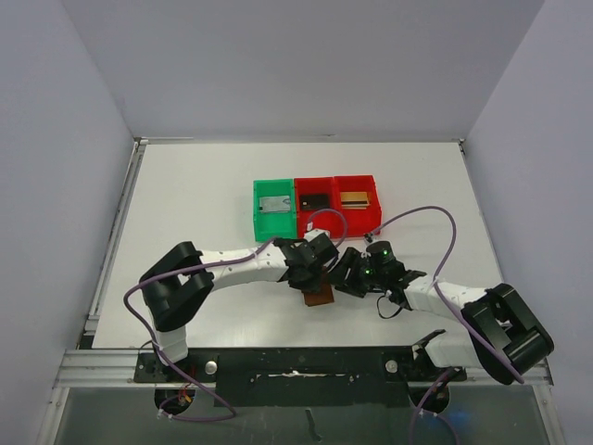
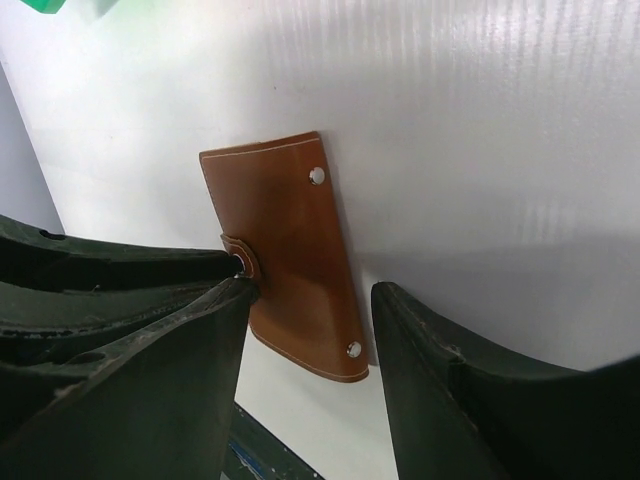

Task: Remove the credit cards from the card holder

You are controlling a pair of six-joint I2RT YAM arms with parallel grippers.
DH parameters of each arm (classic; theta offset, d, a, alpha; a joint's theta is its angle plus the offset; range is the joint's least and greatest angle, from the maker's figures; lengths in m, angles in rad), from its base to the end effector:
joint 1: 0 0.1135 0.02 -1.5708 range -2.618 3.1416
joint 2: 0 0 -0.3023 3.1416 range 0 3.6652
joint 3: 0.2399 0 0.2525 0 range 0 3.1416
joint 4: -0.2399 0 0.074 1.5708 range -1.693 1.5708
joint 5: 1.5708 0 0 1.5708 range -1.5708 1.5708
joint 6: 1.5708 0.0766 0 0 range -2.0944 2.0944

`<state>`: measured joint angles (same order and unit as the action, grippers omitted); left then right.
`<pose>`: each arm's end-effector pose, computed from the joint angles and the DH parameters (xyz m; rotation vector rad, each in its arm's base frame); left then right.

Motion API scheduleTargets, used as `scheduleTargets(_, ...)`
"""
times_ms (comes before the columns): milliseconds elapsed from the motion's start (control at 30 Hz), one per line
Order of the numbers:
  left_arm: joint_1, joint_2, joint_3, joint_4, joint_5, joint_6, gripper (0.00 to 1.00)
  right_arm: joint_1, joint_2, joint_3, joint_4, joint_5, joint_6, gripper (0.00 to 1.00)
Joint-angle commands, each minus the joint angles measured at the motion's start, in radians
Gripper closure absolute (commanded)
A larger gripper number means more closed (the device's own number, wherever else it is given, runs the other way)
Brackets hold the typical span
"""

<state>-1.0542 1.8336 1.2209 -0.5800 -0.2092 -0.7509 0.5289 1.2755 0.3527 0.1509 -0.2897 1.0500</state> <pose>0.2058 -0.3301 0.1750 0.3590 2.7129 -0.2329 0.1906 0.1367 0.1406 0.5113 2.5347 1.0386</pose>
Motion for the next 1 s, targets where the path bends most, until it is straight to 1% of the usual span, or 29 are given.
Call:
scheduleTargets(0,0.002,-0.044,-0.018,0.055,-0.018,0.006,0.72,0.000,0.057,0.006,-0.078,0.036,-0.055,0.46)
scheduleTargets(133,0.008,-0.091,-0.018,0.067,-0.047,0.000,0.63,0.000,0.069,0.003,-0.088,0.045,-0.057,0.56)
scheduleTargets(200,0.013,-0.103,-0.020,0.083,-0.058,-0.002,0.60,0.000,0.069,-0.002,-0.088,0.051,-0.055,0.61)
scheduleTargets(400,0.035,-0.054,-0.007,0.095,-0.049,0.011,0.58,0.000,0.071,-0.008,-0.086,0.051,-0.056,0.63)
scheduleTargets(533,0.036,-0.019,-0.009,0.136,0.005,0.021,0.58,0.000,0.072,-0.007,-0.088,0.049,-0.056,0.63)
scheduleTargets(833,0.031,0.002,-0.029,0.102,0.012,0.013,0.56,0.001,0.088,-0.006,-0.073,0.039,-0.054,0.62)
scheduleTargets(967,0.030,0.043,-0.014,0.044,-0.001,0.013,0.58,0.001,0.091,-0.004,-0.071,0.035,-0.054,0.62)
